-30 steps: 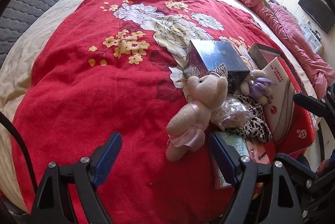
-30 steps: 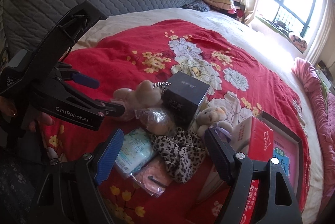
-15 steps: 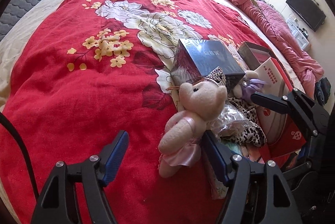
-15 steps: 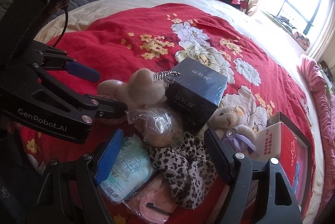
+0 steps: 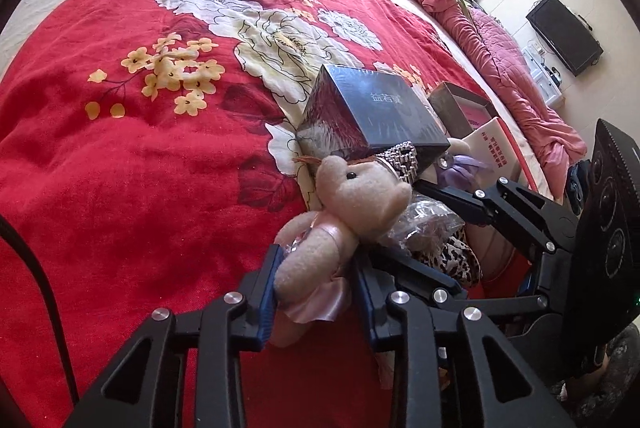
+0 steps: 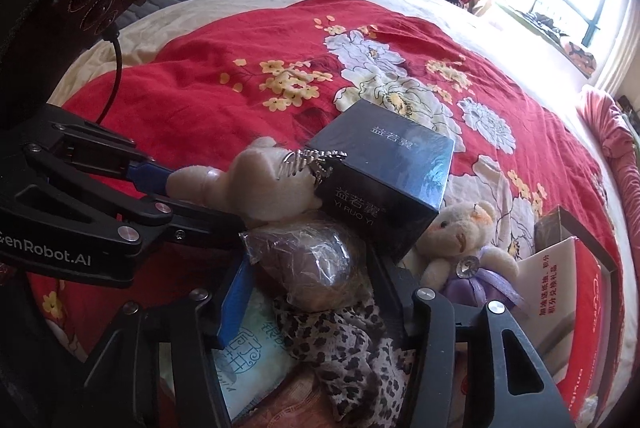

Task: Organize soft objects
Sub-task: 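Lift the teddy bear and bun bag off the pile with both tools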

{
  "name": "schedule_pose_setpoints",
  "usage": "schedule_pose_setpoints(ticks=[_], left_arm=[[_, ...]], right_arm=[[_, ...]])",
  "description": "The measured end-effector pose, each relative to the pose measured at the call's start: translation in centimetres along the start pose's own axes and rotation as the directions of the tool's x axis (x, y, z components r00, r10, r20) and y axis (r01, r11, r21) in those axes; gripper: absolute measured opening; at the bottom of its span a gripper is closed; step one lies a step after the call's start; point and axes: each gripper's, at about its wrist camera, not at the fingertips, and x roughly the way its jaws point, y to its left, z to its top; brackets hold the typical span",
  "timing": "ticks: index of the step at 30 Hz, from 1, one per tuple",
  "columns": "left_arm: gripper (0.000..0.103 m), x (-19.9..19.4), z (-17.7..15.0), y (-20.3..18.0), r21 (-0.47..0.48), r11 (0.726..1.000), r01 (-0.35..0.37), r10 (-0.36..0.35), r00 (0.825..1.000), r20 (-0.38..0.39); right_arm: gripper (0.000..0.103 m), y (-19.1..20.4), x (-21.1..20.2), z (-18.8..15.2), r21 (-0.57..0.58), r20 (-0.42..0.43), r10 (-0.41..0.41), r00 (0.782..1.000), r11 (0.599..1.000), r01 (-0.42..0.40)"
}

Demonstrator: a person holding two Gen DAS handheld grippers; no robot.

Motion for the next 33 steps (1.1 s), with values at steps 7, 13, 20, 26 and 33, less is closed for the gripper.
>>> schedule_pose_setpoints(ticks=[7,13,20,26,33], left_arm=[[0.030,-0.5,-0.1,-0.5,0.025,1.000,-0.011,0.010,1.000,0.025],[0.029,-1.0,-0.6,-1.5,0.048,0.999,-0.023,0.022,0.999,0.030],[0.029,-2.3,-1.3,-2.9,0.064,0.997,-0.053,0.050,0.998,0.050],[0.029,-4.2,-1.5,-4.6,0.063,0.996,-0.067,0.062,0.994,0.089],[0.029,-5.8,-1.5,-7.2,0.088,0.991,-0.096,0.085,0.989,0.121]], right_arm=[[0.051,-1.1,-0.8,-0.3,0.084,0.034,0.049,0.998,0.995,-0.051],[0.050,-1.4,-2.8,-0.9,0.098,0.059,0.041,0.997,0.994,-0.047],[0.050,-2.3,-6.6,-1.2,0.136,0.124,0.041,0.991,0.989,-0.058],[0.050,-3.1,-9.4,-1.4,0.169,0.178,0.040,0.983,0.983,-0.071],[0.050,-3.6,-12.2,-2.3,0.188,0.224,0.027,0.974,0.980,-0.071]])
